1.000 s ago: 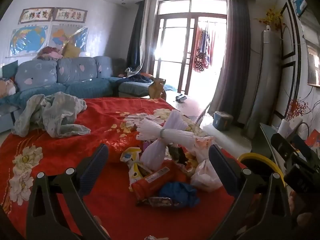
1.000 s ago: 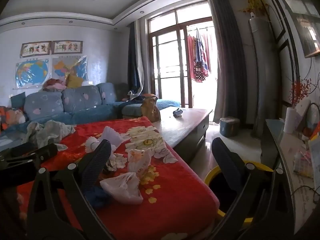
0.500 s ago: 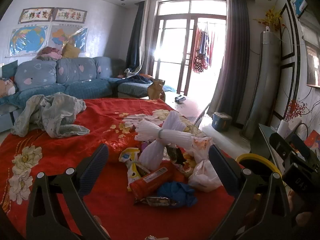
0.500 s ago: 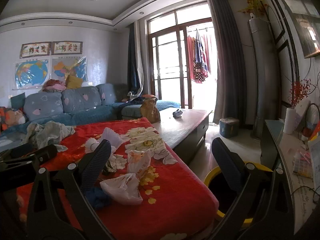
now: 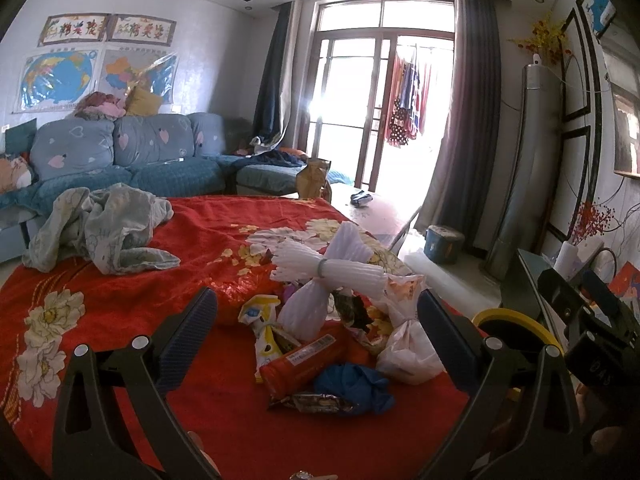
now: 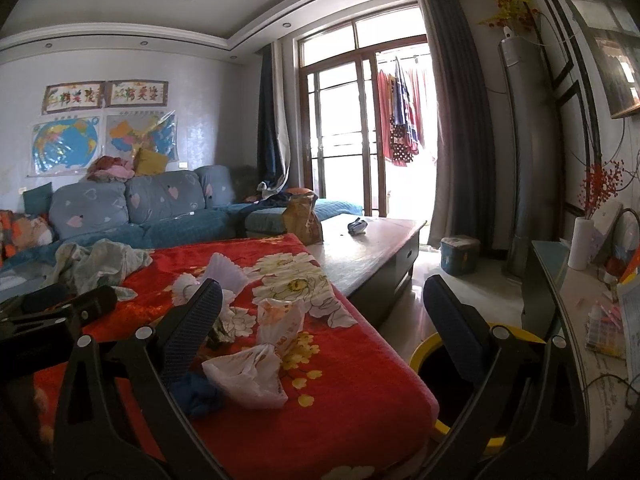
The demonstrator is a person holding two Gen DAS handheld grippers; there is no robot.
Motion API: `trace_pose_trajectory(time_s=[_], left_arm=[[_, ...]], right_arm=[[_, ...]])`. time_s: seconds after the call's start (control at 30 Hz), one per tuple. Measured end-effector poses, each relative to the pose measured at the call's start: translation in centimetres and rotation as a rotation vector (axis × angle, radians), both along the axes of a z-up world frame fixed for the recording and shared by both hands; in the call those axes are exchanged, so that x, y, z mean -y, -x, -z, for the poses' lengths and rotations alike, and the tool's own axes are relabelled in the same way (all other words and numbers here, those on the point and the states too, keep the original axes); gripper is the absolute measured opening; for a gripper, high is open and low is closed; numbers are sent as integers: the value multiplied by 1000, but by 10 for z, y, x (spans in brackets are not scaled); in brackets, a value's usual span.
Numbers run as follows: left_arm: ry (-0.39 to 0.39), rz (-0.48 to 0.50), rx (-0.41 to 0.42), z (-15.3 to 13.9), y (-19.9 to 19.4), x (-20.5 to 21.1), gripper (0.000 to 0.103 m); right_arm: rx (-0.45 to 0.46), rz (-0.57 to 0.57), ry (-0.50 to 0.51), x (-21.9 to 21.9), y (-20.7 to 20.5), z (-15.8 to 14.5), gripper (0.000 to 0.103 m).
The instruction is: Collect trash
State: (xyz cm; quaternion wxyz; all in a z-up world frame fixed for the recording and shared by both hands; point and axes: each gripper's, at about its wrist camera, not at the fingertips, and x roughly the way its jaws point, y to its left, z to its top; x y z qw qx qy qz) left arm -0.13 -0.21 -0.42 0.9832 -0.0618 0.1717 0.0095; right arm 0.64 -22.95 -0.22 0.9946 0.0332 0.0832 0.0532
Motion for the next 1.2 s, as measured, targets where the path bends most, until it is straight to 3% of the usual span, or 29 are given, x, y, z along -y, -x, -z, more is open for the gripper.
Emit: trace_pose_trajectory(time_s=[0.43, 0.63, 1.0, 1.2], left_arm=[[3, 0, -5, 0, 1, 2, 97], [17, 13, -31, 6, -7, 2, 97], [94, 62, -58, 0, -56, -2, 97], [166, 40, -80, -7, -94, -19, 97]], right_arm=[[-5, -4, 2, -3, 1, 1, 92], [-49, -15, 4, -5, -3, 7, 92], [-107, 1, -29, 6, -26, 9, 92], [-164, -39, -20, 5, -49, 9, 92]])
